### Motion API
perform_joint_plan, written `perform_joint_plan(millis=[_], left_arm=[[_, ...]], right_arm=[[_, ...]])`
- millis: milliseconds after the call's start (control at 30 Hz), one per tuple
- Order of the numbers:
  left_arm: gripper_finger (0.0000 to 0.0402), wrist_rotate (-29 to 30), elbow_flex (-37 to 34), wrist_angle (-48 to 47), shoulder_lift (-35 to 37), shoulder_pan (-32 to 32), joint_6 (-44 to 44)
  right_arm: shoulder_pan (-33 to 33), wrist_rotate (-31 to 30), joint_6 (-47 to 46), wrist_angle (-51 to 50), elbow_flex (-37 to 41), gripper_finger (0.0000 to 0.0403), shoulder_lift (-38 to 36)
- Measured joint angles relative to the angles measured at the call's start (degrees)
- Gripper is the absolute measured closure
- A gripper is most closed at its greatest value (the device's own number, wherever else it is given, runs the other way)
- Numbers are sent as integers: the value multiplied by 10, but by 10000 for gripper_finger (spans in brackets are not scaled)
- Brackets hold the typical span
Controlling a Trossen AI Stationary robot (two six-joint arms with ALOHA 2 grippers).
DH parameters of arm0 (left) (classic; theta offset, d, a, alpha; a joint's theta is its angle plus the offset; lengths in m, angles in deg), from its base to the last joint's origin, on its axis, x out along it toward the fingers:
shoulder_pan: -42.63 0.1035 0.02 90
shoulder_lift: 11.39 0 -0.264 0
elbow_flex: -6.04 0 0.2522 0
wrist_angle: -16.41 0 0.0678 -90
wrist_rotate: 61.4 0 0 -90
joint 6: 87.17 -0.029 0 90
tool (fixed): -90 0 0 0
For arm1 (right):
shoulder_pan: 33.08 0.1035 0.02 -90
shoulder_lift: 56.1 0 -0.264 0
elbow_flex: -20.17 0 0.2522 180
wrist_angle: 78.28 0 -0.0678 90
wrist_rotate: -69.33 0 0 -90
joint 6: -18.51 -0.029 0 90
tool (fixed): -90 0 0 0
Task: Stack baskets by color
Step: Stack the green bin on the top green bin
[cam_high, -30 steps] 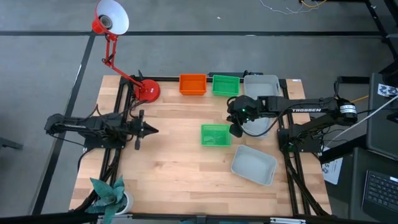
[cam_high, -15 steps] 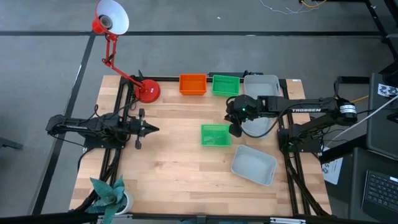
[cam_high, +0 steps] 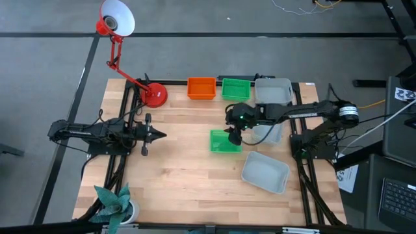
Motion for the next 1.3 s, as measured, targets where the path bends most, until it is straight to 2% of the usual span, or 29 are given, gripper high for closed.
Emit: perform_joint_plan(millis=[267,700,800,933,1067,1300], left_arm=[[401,0,0,0,0,0,0],[401,0,0,0,0,0,0],[401,0,0,0,0,0,0],[401,0,0,0,0,0,0],[401,0,0,0,0,0,0],[401,0,0,0,0,0,0]], right_arm=[[0,-18,89,21,0,236,74],[-2,-20,91,34,0,243,134],[-2,-21,82,34,0,275,139],[0,-20,78,12,-21,379,131],[0,-33,101,-56,-79,396,112],[-5,-136,209,-203,-222,399,87]])
